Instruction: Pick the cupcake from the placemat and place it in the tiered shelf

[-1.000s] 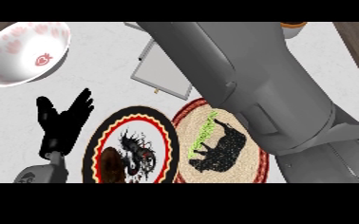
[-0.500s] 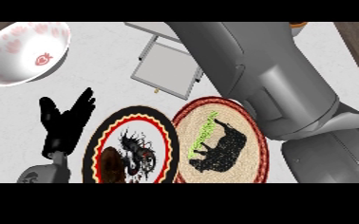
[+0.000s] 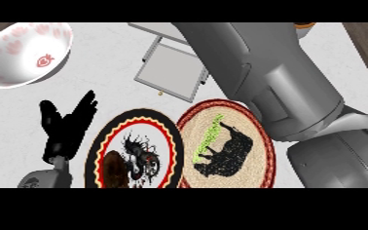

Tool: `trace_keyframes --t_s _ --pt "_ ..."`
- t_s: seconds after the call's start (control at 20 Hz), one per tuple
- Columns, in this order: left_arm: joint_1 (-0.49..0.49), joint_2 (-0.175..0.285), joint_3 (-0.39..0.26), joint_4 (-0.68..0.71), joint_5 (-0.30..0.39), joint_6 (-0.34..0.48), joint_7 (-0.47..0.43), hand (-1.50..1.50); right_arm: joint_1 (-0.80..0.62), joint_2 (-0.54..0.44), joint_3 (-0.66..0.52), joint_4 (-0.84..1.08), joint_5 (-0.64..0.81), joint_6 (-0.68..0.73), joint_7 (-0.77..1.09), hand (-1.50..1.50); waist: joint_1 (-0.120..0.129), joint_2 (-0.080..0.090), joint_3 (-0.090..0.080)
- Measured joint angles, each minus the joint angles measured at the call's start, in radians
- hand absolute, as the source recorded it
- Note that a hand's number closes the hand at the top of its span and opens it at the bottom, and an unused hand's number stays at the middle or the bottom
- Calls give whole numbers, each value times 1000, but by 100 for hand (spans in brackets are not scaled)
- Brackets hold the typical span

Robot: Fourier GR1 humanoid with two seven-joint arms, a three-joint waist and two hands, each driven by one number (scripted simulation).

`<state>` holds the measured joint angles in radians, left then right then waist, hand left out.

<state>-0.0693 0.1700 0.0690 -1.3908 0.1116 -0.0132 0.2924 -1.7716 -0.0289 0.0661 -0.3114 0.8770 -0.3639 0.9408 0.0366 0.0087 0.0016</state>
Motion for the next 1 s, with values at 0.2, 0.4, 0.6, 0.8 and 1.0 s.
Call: trace_keyframes --t_s 0.2,0.4,0.6,0.8,1.0 --pt "5 1 0 3 -9 0 -12 0 -4 -9 -4 29 7 24 -17 150 0 0 0" --pt "3 3 7 10 -3 -7 -17 0 0 -13 -33 8 4 -66 4 -150 -2 0 1" --pt "-1 -1 4 4 -4 -3 4 0 5 -14 -68 -19 -4 -155 17 -150 -3 -1 2" --pt "-3 -3 5 5 -8 4 9 0 21 -23 -119 -70 -36 -243 -14 -150 -6 -1 2" --pt "1 1 11 8 -6 -2 0 0 38 -20 -169 -122 -64 -336 -39 -150 -8 -2 2"
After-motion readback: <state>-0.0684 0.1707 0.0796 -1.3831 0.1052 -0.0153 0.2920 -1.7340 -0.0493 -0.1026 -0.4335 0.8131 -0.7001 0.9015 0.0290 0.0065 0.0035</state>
